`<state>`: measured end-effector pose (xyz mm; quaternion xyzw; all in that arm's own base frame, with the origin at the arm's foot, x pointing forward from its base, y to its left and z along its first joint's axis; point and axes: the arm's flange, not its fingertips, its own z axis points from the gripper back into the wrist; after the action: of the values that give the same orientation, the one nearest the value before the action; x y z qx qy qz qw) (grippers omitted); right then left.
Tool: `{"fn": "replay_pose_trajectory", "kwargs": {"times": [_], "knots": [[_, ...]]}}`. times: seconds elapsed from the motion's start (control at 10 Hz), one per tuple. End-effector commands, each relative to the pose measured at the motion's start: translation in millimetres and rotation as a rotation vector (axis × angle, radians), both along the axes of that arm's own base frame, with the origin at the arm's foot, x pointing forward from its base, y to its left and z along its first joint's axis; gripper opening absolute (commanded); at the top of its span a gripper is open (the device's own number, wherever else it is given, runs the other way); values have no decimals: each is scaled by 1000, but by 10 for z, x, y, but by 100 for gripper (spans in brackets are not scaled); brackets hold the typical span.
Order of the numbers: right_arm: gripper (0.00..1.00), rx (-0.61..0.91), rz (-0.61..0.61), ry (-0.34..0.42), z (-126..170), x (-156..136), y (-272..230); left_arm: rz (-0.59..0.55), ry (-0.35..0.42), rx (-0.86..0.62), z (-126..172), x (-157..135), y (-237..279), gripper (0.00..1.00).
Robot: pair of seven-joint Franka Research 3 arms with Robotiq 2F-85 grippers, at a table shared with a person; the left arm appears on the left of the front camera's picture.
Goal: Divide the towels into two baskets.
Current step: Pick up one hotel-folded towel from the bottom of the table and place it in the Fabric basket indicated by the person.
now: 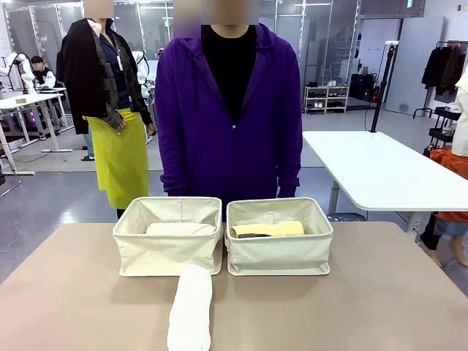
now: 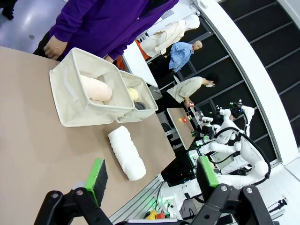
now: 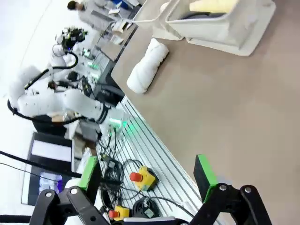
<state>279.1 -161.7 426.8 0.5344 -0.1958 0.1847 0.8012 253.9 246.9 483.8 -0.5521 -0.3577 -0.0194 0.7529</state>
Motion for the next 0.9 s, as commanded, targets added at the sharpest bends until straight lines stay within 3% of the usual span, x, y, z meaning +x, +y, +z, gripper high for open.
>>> {"fn": "replay_pose_trajectory", "kwargs": {"times": [0.0, 0.2, 0.3, 0.4, 0.8], "knots": [[100, 100, -96, -19, -262, -369, -105, -4, -15, -6, 38, -29, 6, 97], [100, 114, -137, 20, -415, -572, -185, -4, -15, -6, 38, -29, 6, 97], [100, 104, -132, -32, -428, -500, -190, -4, -15, -6, 38, -29, 6, 97], [100, 108, -137, 33, -408, -488, -236, -4, -15, -6, 38, -29, 6, 97], [100, 108, -137, 33, -408, -488, -236, -4, -15, -6, 38, -29, 6, 97]]}}
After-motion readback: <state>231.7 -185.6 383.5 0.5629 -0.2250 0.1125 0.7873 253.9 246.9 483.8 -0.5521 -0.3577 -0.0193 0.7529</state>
